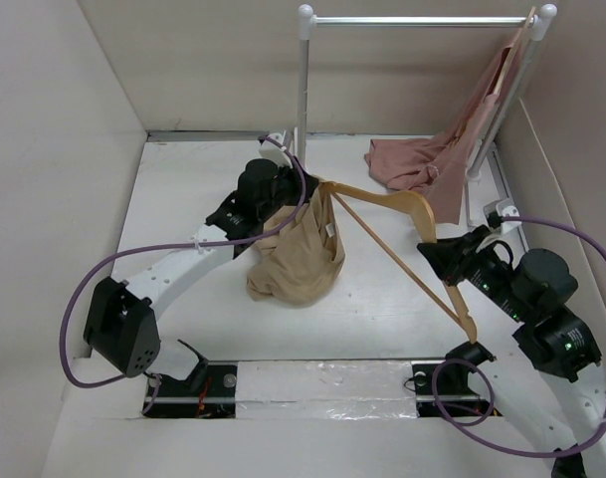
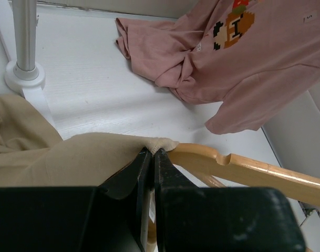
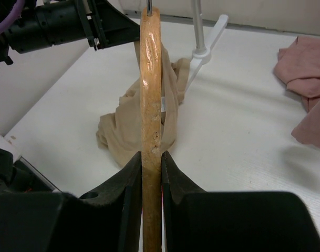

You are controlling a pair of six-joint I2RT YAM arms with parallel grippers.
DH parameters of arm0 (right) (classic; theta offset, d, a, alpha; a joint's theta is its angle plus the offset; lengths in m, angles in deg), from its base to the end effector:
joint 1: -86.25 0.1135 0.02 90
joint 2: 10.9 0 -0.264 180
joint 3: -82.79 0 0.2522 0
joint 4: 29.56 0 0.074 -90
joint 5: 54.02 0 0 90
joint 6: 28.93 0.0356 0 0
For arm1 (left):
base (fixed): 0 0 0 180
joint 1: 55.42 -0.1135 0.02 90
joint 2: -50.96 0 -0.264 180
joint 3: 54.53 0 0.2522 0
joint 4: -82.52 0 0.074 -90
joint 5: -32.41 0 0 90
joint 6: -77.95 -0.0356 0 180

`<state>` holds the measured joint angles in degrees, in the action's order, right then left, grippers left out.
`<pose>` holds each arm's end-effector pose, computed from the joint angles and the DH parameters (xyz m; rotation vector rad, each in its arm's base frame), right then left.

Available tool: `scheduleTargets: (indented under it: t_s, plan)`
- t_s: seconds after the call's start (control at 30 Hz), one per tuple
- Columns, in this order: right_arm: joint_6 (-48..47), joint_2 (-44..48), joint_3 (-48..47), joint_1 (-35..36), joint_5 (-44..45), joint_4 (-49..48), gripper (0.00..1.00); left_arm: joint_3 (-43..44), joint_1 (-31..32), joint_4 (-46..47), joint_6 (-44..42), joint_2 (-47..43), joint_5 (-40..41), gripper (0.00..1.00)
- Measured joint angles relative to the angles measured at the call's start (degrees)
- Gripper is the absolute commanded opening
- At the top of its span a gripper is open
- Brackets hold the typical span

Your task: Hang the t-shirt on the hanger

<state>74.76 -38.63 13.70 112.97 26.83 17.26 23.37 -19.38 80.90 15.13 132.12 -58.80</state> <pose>0.0727 0.0429 0.3926 -0.3164 1.6788 0.6628 0.2748 -0.2009 0.3507 0.1501 1.7210 -0.8469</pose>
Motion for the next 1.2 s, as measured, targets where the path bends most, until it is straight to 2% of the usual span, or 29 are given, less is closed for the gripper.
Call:
scheduleTargets:
  t_s: [0.17, 0.63, 0.77, 0.9, 1.03, 1.2]
  plan:
    - [0.0, 0.3, -0.1, 0.0, 0.3, -0.5, 0.0, -0.1, 0.0, 0.0, -0.1, -1.0, -0.4, 0.0]
    - [2.4, -3.5, 5.8, 0.0, -7.2, -5.8, 0.0, 0.1, 0.0, 0.0, -0.1, -1.3, -5.1, 0.0]
    - [3.0, -4.6, 8.3, 0.0, -8.0, -12.5, 0.0, 0.2, 1.3, -1.0, 0.0, -2.2, -6.4, 0.0]
    - [4.6, -9.2, 11.3, 0.0, -9.6, -22.3, 0.0, 2.4, 4.9, -6.0, -1.0, -4.3, -5.2, 0.0]
    - [5.7, -15.6, 12.4, 1.3, -9.7, -29.5, 0.0, 3.9, 8.9, -9.5, -1.9, -9.2, -3.7, 0.0]
    - [6.0, -17.8, 13.0, 6.0, -5.9, -35.2, 0.0, 3.6, 9.0, -11.0, -1.5, -16.2, -0.8, 0.0]
